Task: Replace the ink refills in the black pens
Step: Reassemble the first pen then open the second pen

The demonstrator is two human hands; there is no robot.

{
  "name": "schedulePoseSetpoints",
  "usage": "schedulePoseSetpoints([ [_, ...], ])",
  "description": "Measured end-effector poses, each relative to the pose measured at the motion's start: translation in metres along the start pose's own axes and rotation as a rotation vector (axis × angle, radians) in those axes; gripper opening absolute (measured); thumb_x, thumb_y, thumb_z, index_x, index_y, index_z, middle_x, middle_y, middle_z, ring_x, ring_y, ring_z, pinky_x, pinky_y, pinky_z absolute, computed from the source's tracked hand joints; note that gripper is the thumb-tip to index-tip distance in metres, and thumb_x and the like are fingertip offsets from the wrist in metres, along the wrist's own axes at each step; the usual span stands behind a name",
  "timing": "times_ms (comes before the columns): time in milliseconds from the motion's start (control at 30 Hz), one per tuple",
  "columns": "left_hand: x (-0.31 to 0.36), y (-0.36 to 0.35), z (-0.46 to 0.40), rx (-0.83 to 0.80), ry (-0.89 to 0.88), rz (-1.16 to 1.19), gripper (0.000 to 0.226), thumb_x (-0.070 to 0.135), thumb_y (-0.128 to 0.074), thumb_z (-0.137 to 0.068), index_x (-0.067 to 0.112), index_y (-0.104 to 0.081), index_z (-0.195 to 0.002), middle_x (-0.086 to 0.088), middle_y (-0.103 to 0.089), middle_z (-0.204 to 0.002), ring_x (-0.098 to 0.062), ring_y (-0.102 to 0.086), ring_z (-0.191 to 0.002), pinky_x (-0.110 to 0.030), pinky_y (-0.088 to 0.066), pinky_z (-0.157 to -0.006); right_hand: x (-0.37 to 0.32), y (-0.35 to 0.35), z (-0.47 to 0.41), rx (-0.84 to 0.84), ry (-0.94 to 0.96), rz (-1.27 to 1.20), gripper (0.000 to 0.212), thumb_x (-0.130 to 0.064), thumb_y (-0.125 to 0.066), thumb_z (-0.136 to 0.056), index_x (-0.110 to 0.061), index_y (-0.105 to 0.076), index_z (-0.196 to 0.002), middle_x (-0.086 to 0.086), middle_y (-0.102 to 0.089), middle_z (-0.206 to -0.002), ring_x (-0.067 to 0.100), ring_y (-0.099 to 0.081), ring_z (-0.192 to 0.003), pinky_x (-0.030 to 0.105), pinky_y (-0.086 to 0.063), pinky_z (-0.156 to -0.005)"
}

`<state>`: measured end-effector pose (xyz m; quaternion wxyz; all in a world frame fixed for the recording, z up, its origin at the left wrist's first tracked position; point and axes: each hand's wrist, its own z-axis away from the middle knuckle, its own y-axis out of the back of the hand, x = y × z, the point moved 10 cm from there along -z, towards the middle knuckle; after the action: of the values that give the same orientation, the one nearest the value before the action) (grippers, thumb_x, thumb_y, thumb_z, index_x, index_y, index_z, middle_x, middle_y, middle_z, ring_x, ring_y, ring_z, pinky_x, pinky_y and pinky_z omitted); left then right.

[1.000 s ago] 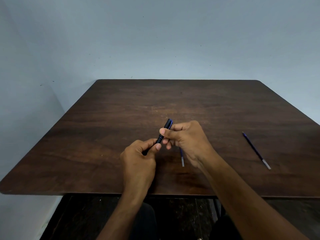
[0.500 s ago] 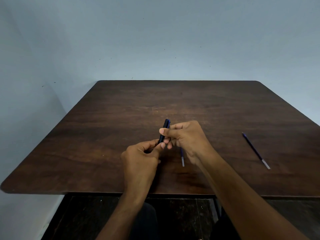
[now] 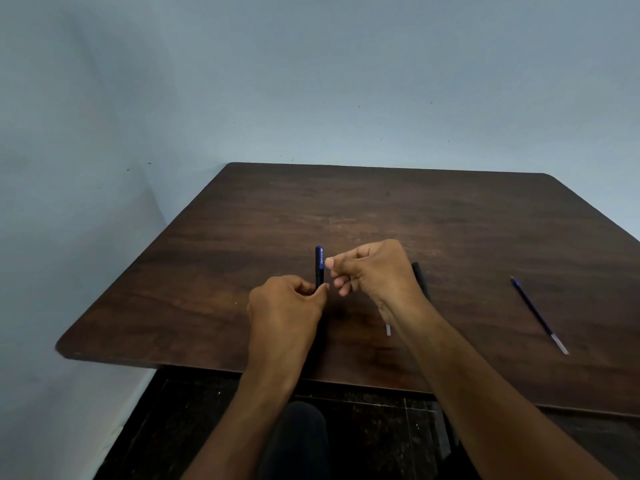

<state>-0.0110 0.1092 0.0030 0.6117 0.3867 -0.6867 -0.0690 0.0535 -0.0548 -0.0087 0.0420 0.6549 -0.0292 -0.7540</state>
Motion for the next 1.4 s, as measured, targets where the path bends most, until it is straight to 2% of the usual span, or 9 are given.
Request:
schedulePoseSetpoints([
  [67, -0.005, 0.002, -0.005, -0.006, 0.023, -0.015, 0.022, 0.039, -0.077, -0.083, 0.022, -0.078, -0.069, 0.01, -0.067, -0.054, 0.001, -0.063, -0.051, -0.018, -0.05, -0.054, -0.002, 0.002, 0.001, 0.018, 0.008, 0.044, 0.009, -0.002, -0.077, -0.085, 0.005, -0.074, -0.082, 0.017, -0.072, -0.071, 0.018, -0.064, -0.053, 0.027, -0.057, -0.05],
  [167, -0.012, 0.002, -0.011, -0.018, 0.058, -0.056, 0.024, 0.04, -0.078, -0.081, 0.02, -0.078, -0.068, 0.008, -0.068, -0.054, -0.002, -0.064, -0.052, -0.022, -0.053, -0.057, -0.002, 0.005, 0.002, 0.033, 0.013, 0.068, 0.008, 0.0, -0.075, -0.086, 0.006, -0.073, -0.081, 0.019, -0.072, -0.072, 0.019, -0.064, -0.055, 0.029, -0.057, -0.052],
  [333, -0.021, -0.001, -0.018, -0.056, 0.119, -0.153, 0.024, 0.042, -0.079, -0.078, 0.019, -0.079, -0.074, 0.0, -0.074, -0.066, -0.018, -0.071, -0.07, -0.032, -0.059, -0.071, 0.0, 0.005, 0.004, 0.039, -0.002, 0.092, 0.008, 0.002, -0.073, -0.087, 0.004, -0.073, -0.08, 0.018, -0.073, -0.073, 0.019, -0.066, -0.056, 0.031, -0.058, -0.055],
  [600, -0.022, -0.01, -0.019, -0.094, 0.14, -0.256, 0.026, 0.046, -0.079, -0.079, 0.021, -0.078, -0.086, -0.002, -0.076, -0.084, -0.021, -0.07, -0.085, -0.034, -0.059, -0.08, 0.006, -0.002, 0.005, 0.024, -0.046, 0.127, 0.008, 0.005, -0.07, -0.089, 0.004, -0.073, -0.081, 0.018, -0.073, -0.076, 0.022, -0.066, -0.059, 0.038, -0.061, -0.065],
  [700, -0.019, -0.011, -0.018, -0.103, 0.119, -0.289, 0.028, 0.048, -0.077, -0.081, 0.022, -0.076, -0.09, -0.001, -0.075, -0.086, -0.017, -0.069, -0.085, -0.027, -0.054, -0.073, 0.011, -0.003, 0.004, 0.034, -0.074, 0.143, 0.007, 0.002, -0.072, -0.088, 0.002, -0.074, -0.081, 0.017, -0.075, -0.074, 0.024, -0.068, -0.061, 0.041, -0.063, -0.071],
  [833, -0.015, -0.008, -0.016, -0.081, 0.079, -0.274, 0.034, 0.05, -0.078, -0.08, 0.02, -0.077, -0.097, -0.001, -0.075, -0.09, -0.016, -0.069, -0.086, -0.027, -0.055, -0.071, 0.017, -0.005, 0.002, 0.043, -0.092, 0.167, 0.008, 0.003, -0.072, -0.087, 0.002, -0.074, -0.079, 0.018, -0.075, -0.07, 0.022, -0.068, -0.057, 0.038, -0.063, -0.066],
  [1100, -0.018, -0.006, -0.018, -0.08, 0.083, -0.24, 0.028, 0.05, -0.074, -0.083, 0.024, -0.077, -0.091, 0.004, -0.074, -0.082, -0.01, -0.067, -0.077, -0.025, -0.054, -0.067, 0.024, -0.013, 0.003, 0.021, -0.146, 0.18, 0.006, 0.001, -0.071, -0.089, 0.004, -0.074, -0.086, 0.02, -0.076, -0.079, 0.027, -0.07, -0.066, 0.043, -0.064, -0.076],
  [1267, -0.011, -0.001, -0.016, -0.03, 0.03, -0.172, 0.017, 0.041, -0.071, -0.088, 0.025, -0.077, -0.085, 0.008, -0.072, -0.078, -0.008, -0.067, -0.074, -0.03, -0.058, -0.072, 0.019, 0.001, 0.003, 0.064, -0.108, 0.233, 0.01, -0.001, -0.074, -0.086, -0.001, -0.075, -0.076, 0.016, -0.076, -0.071, 0.025, -0.07, -0.059, 0.038, -0.064, -0.066],
  [1400, 0.008, -0.004, -0.01, -0.014, -0.043, -0.01, 0.013, 0.035, -0.076, -0.085, 0.024, -0.078, -0.078, 0.013, -0.069, -0.066, 0.002, -0.063, -0.062, -0.006, -0.044, -0.055, 0.0, 0.034, 0.002, 0.174, -0.024, 0.372, 0.018, -0.012, -0.076, -0.088, -0.012, -0.072, -0.071, 0.008, -0.073, -0.067, 0.013, -0.064, -0.052, 0.022, -0.05, -0.045],
])
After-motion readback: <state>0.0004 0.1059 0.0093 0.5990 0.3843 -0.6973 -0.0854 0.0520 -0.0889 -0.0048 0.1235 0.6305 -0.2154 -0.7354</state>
